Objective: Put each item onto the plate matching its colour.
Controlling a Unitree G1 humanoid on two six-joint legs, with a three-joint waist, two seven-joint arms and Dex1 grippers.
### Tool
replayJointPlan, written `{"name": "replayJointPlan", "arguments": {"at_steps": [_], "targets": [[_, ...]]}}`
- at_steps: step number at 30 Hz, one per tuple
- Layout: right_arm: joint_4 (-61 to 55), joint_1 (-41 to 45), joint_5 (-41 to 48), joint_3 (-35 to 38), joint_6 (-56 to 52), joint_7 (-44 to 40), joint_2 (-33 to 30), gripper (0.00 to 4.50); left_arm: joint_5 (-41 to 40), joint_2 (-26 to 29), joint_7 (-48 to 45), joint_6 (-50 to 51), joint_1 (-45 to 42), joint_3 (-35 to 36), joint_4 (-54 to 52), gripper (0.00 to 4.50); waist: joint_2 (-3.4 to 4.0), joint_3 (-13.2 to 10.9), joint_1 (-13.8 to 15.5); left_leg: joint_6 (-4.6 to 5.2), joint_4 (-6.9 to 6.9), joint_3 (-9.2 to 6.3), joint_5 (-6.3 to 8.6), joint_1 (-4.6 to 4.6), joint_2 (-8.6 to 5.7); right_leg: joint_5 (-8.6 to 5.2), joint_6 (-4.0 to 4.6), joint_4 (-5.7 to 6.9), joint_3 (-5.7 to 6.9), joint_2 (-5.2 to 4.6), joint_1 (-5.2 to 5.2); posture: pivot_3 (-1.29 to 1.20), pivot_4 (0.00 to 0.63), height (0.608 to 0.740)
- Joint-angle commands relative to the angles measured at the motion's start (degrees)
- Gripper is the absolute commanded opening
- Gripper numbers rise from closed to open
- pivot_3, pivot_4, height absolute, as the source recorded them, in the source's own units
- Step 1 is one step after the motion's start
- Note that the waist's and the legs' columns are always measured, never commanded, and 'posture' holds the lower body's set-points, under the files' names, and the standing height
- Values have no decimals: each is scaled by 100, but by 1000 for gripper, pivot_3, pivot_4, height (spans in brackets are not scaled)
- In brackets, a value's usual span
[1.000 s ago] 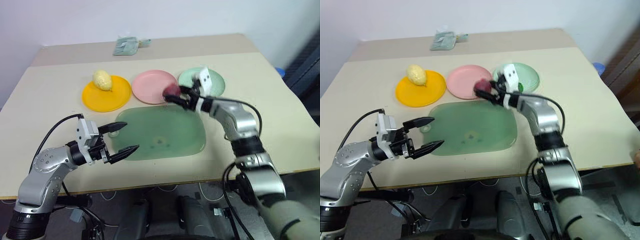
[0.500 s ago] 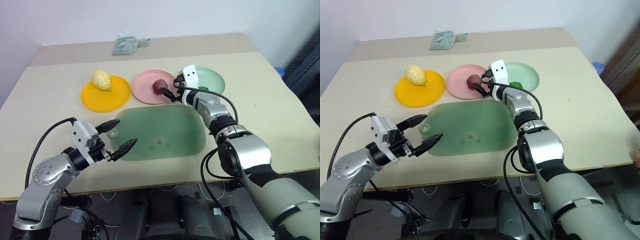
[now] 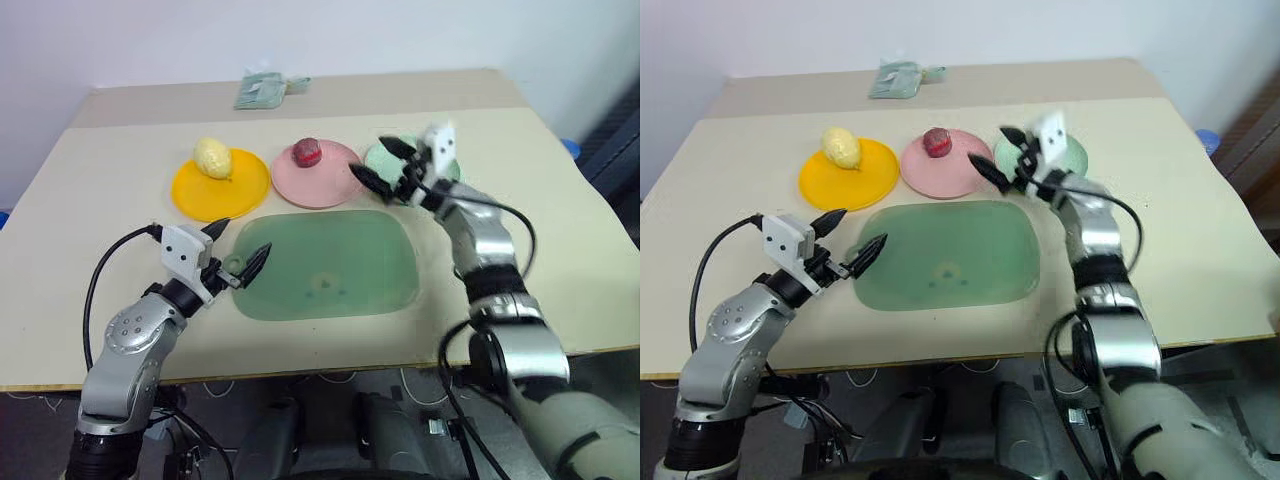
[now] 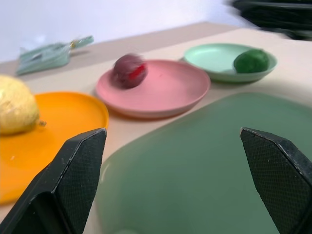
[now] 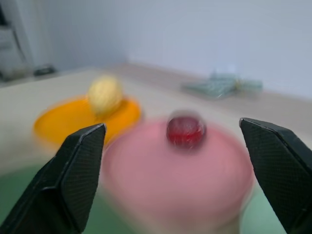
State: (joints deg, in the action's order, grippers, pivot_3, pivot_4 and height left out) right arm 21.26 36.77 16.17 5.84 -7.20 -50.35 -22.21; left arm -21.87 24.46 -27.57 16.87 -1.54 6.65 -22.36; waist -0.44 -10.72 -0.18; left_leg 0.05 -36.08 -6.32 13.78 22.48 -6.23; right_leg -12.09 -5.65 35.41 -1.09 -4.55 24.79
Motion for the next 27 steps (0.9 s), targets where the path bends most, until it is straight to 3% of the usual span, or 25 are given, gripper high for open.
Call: {"name": "replayJointPlan", "arguments": {"at_steps": [1, 7, 11, 19, 27], "targets": [[-1765, -808, 378, 284, -901, 90, -575, 4463, -109, 59, -262, -288, -14, 200, 124, 4500, 1, -1, -27, 0, 0, 2, 0, 0, 0, 0, 0, 2, -1, -2, 1, 0, 150, 740], [-3204, -2419, 726, 942, -1594, 327, -1264, 4463, -181, 51, -596, -530, -184, 215, 438, 4500, 3, 3, -33, -2, -1, 5, -1, -7, 8, -1, 1, 0, -3, 2, -5, 0, 150, 740], [-3653, -3022, 928, 1279, -1795, 456, -1405, 4463, -220, 42, -818, -689, -312, 166, 558, 4500, 3, 3, 9, 1, -6, 5, 0, -7, 7, -1, -1, -11, 0, -1, -14, 0, 150, 740], [-3809, -3290, 1040, 1477, -1839, 701, -1399, 4463, -289, 30, -920, -331, -503, 0, 558, 4500, 2, 3, 93, 1, -10, 6, 0, -7, 7, -1, -1, -15, 1, 0, -18, 0, 150, 740], [-3520, -3123, 1026, 1341, -1655, 733, -1321, 4463, -272, 233, -940, -72, -161, -6, 172, 4500, 2, 3, 95, 2, -11, 4, 0, -8, 8, -1, -1, -17, 2, 0, -21, 0, 150, 740]]}}
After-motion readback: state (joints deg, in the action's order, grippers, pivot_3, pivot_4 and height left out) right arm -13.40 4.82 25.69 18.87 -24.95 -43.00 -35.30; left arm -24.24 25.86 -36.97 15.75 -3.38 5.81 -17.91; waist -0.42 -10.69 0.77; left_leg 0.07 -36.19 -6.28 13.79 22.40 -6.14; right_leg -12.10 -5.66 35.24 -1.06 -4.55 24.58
